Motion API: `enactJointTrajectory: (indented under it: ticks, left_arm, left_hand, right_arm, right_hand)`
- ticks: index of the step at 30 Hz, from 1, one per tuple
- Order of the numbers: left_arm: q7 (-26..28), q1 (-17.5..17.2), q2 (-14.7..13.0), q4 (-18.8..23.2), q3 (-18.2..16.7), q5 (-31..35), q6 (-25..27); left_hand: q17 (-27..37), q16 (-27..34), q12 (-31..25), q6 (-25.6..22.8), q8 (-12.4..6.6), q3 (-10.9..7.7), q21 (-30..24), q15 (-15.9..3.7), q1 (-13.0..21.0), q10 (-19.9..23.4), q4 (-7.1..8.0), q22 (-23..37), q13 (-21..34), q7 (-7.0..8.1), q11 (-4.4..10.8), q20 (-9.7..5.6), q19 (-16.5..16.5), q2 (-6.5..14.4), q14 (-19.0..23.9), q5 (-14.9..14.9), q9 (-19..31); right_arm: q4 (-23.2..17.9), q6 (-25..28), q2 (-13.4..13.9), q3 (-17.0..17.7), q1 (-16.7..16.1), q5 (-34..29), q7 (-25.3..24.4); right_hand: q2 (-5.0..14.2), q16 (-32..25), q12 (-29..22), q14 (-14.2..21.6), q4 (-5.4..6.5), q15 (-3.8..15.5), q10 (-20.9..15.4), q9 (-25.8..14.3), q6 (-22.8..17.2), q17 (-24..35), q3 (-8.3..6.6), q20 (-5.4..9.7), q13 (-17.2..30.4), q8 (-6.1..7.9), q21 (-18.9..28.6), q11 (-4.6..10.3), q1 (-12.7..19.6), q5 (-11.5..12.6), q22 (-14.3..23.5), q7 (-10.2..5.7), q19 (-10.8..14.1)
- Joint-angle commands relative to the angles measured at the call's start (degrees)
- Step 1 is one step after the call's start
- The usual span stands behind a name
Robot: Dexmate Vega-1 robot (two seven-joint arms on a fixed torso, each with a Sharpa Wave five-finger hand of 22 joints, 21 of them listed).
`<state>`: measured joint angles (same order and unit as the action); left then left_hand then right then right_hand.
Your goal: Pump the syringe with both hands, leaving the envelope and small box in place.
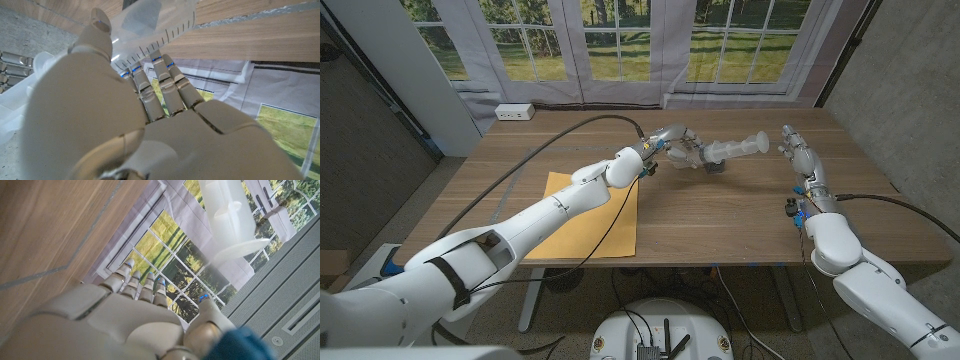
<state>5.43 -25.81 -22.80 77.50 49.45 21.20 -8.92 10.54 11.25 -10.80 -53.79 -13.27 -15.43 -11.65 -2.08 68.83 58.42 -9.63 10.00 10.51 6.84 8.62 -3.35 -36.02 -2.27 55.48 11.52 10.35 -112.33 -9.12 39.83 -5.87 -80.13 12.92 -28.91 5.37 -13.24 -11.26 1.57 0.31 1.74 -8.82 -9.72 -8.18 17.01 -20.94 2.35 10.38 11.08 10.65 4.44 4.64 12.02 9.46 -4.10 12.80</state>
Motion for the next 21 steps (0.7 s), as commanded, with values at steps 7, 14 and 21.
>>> enactJointTrajectory:
  ticks: [7,14,21]
  left_arm:
    - [-1.5,3.1,3.3,-6.3,1.5,-3.4,-3.8]
    - [-1.7,3.0,3.6,-6.2,1.5,-4.0,-3.0]
    - [-2.2,2.3,3.0,-3.7,1.1,-4.6,-0.4]
  left_hand:
    - [0.0,-0.1,-0.2,-4.2,-0.01,-0.27,-0.3,-11.89,1.1,2.7,0.2,0.3,0.7,0.01,3.19,-8.28,-0.9,6.4,5.6,0.2,1.0]
    - [0.0,-0.2,-0.2,-4.1,0.05,-0.31,-0.3,-11.89,1.1,2.5,0.2,0.3,0.7,-0.1,3.21,-8.27,-1.0,6.5,5.4,0.2,1.0]
    - [0.0,-0.1,-0.3,-4.3,0.02,-0.31,-0.3,-11.89,1.0,2.6,0.2,0.3,0.7,-0.23,3.19,-8.26,-1.1,6.6,5.4,0.2,1.0]
  right_arm:
    - [-8.5,5.1,-0.6,5.1,-8.2,-12.7,-4.2]
    - [-11.8,7.9,-1.7,6.6,-10.6,-17.0,-4.8]
    - [-14.3,10.1,-3.1,6.9,-12.1,-20.7,-5.0]
  right_hand:
    - [2.38,-0.1,-0.4,0.5,-0.23,3.0,-0.8,-0.2,0.1,-0.1,-0.54,0.83,0.2,-0.31,0.2,0.79,-0.4,-0.2,0.2,-1.25,0.6]
    - [2.29,0.2,-0.1,0.2,-0.29,2.8,-0.7,-0.2,0.8,-0.4,-0.75,-0.03,0.2,-0.62,0.1,1.26,-0.4,-0.3,0.2,-2.1,0.2]
    - [2.32,0.4,0.2,-0.5,-0.31,2.45,-0.2,-0.2,1.2,-0.4,-0.78,-1.12,0.2,-0.7,0.0,2.07,-0.5,-0.4,0.2,-2.73,-0.2]
